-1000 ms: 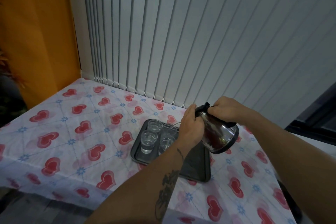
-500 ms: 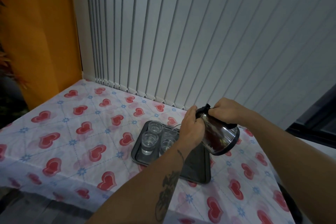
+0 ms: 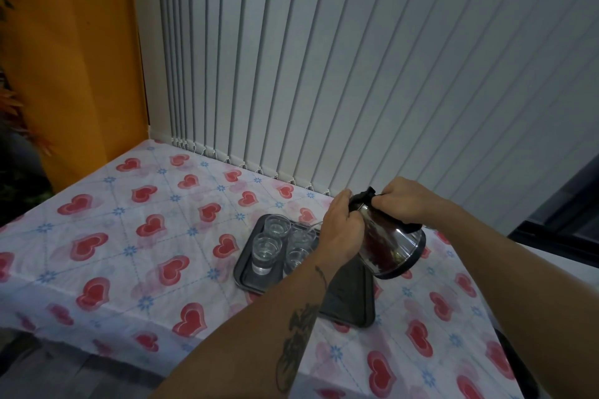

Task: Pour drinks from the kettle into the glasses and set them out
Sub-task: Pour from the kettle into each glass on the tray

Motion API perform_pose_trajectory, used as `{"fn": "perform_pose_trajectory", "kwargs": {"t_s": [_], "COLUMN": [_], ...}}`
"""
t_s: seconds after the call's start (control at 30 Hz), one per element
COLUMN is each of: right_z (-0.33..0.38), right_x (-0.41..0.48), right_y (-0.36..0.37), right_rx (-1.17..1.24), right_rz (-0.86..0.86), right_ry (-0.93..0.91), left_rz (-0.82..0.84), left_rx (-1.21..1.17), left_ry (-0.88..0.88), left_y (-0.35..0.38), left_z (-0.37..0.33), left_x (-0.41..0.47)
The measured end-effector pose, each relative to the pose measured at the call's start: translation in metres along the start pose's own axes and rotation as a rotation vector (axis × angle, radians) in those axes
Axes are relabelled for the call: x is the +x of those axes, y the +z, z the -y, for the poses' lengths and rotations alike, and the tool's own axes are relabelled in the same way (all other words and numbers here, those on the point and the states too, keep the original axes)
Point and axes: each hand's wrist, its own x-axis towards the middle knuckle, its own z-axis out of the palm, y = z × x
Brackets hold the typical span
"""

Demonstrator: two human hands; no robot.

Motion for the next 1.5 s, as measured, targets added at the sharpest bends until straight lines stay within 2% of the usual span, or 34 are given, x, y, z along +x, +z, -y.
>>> {"fn": "perform_pose_trajectory", "kwargs": {"t_s": [1.2,1.5], "right_z": [-0.026,-0.045], "right_x": [0.009,0.012], "right_y": [0.019,0.049], "right_rx": [0.162,0.376], "right_rz": [-0.01,-0.039], "right_ry": [0.017,0.081], "left_rz": [-0.027,-0.087], "left_rx": [0.004,0.048], "left_ry": [-0.04,-0.089], "left_y": [0.013,0.015], "left_z": [0.006,0.015], "left_x": [0.009,0.015]}}
